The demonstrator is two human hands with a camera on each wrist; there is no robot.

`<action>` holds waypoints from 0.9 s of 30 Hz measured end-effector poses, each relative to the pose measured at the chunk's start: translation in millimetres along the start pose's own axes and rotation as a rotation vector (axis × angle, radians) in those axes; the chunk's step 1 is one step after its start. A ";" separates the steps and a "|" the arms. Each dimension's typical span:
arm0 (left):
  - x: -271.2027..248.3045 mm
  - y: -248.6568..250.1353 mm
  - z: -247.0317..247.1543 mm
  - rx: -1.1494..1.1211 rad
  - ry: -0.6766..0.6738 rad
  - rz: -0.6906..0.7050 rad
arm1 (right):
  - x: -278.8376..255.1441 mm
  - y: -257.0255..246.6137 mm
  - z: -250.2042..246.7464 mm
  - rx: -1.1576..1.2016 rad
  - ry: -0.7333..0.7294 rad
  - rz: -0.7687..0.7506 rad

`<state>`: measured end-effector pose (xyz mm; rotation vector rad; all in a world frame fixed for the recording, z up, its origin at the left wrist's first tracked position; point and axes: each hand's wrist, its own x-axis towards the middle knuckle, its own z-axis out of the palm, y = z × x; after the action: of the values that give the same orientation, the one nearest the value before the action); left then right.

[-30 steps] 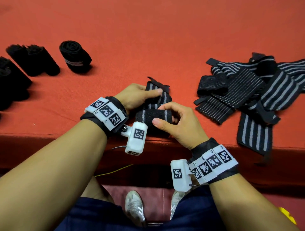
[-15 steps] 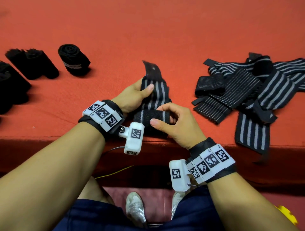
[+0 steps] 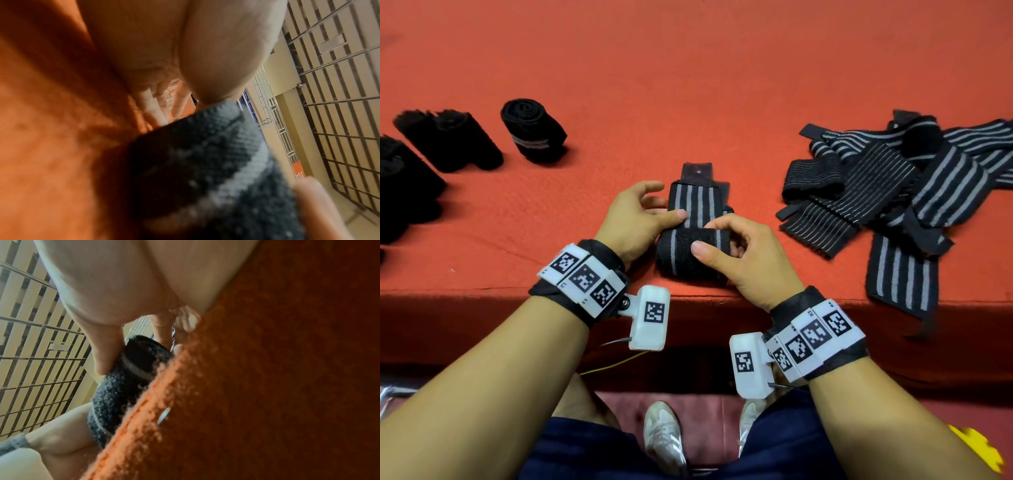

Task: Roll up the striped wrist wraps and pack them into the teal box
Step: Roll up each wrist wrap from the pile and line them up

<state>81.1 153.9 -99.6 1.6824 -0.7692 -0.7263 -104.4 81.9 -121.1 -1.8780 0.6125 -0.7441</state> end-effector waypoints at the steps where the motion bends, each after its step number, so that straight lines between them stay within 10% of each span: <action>1: 0.4 -1.0 -0.7 0.001 0.003 -0.018 | 0.0 -0.1 0.0 -0.001 0.002 0.000; 27: 15.6 5.0 5.1 -0.091 -0.091 0.117 | -2.1 -3.6 -1.2 0.013 -0.026 -0.010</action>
<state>85.7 137.6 -97.0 1.5184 -0.8775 -0.7488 -106.4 84.0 -117.9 -1.8770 0.5809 -0.7274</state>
